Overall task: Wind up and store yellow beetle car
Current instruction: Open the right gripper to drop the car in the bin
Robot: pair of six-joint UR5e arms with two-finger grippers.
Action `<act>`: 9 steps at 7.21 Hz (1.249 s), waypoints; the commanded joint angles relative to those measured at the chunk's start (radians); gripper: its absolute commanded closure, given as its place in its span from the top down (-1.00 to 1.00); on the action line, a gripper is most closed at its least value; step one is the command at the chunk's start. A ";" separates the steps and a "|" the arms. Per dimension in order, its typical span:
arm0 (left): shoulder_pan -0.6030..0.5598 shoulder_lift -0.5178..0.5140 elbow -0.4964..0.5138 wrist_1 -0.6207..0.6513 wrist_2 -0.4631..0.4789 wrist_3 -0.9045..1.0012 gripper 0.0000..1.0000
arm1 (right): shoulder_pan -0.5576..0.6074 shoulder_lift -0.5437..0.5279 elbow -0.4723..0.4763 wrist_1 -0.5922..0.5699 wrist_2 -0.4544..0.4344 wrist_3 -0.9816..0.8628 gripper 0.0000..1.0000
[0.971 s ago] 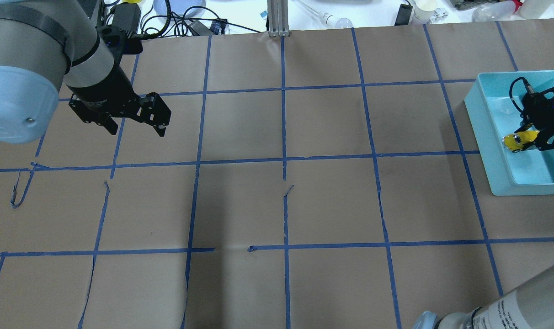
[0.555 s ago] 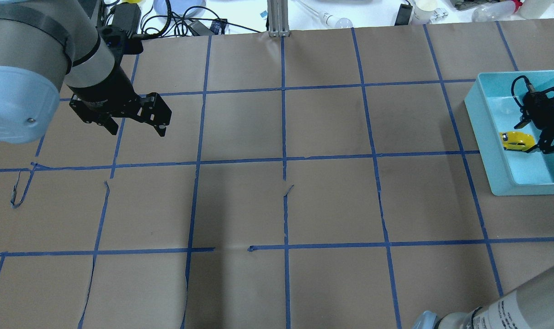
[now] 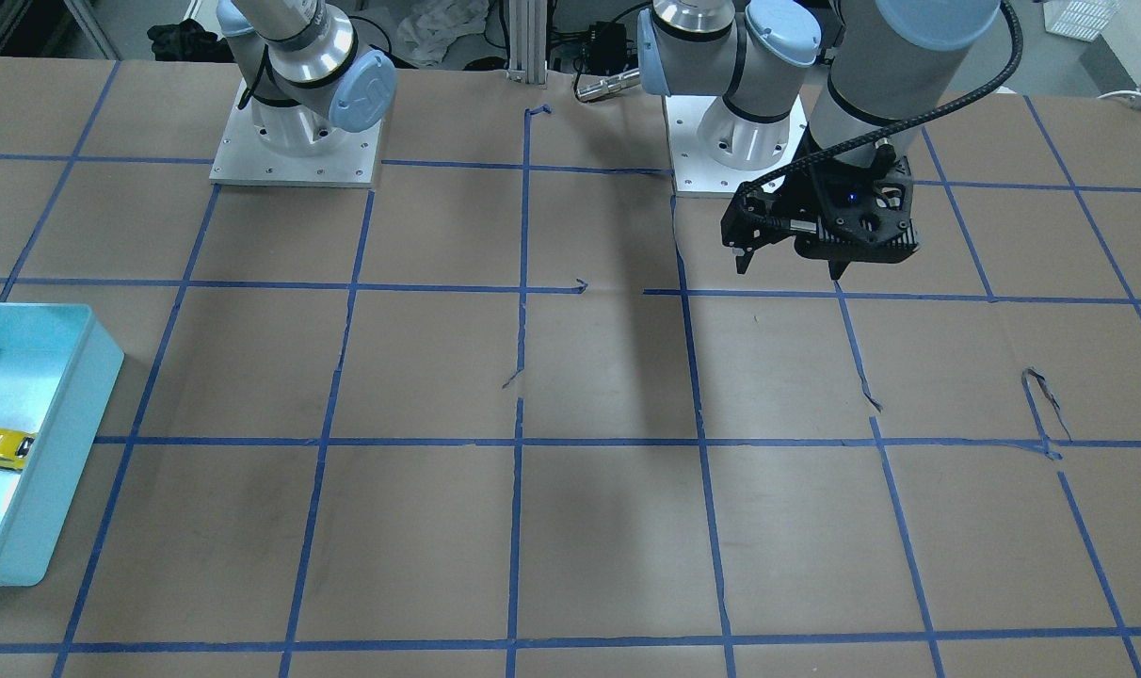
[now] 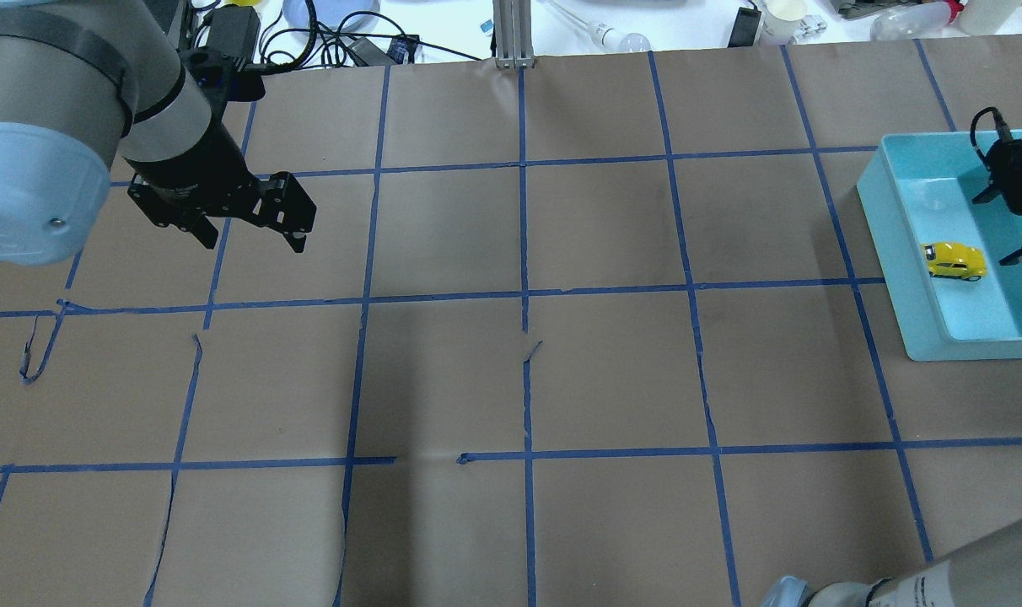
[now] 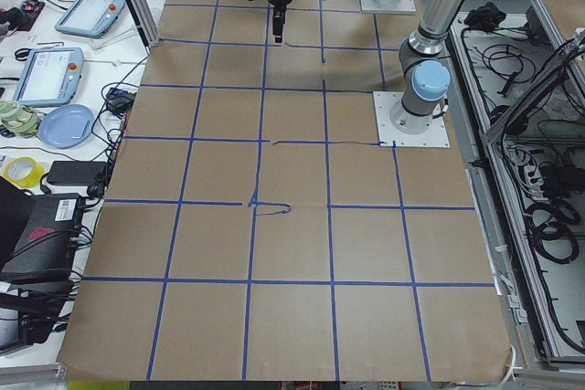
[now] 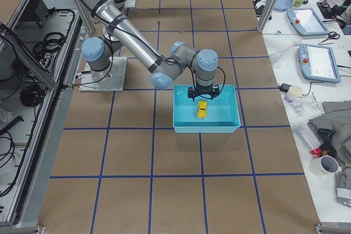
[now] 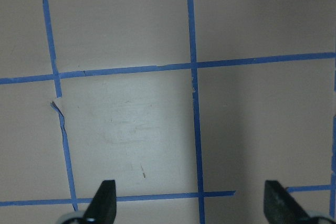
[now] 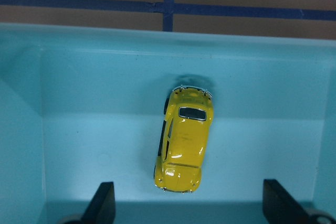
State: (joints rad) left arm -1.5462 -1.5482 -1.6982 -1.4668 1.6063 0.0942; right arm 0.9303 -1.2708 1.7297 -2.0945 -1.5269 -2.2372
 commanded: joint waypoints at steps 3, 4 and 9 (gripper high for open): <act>0.008 -0.001 0.005 0.005 -0.006 0.001 1.00 | 0.036 -0.217 -0.172 0.449 -0.004 0.265 1.00; 0.011 -0.001 0.006 0.005 -0.009 0.002 1.00 | 0.063 -0.246 -0.215 0.514 -0.010 0.331 1.00; 0.024 0.000 0.015 0.038 0.000 0.001 1.00 | 0.370 -0.286 -0.245 0.605 -0.003 1.045 1.00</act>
State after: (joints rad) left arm -1.5250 -1.5532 -1.6827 -1.4478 1.5994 0.0945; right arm 1.2096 -1.5490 1.4903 -1.5117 -1.5386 -1.3948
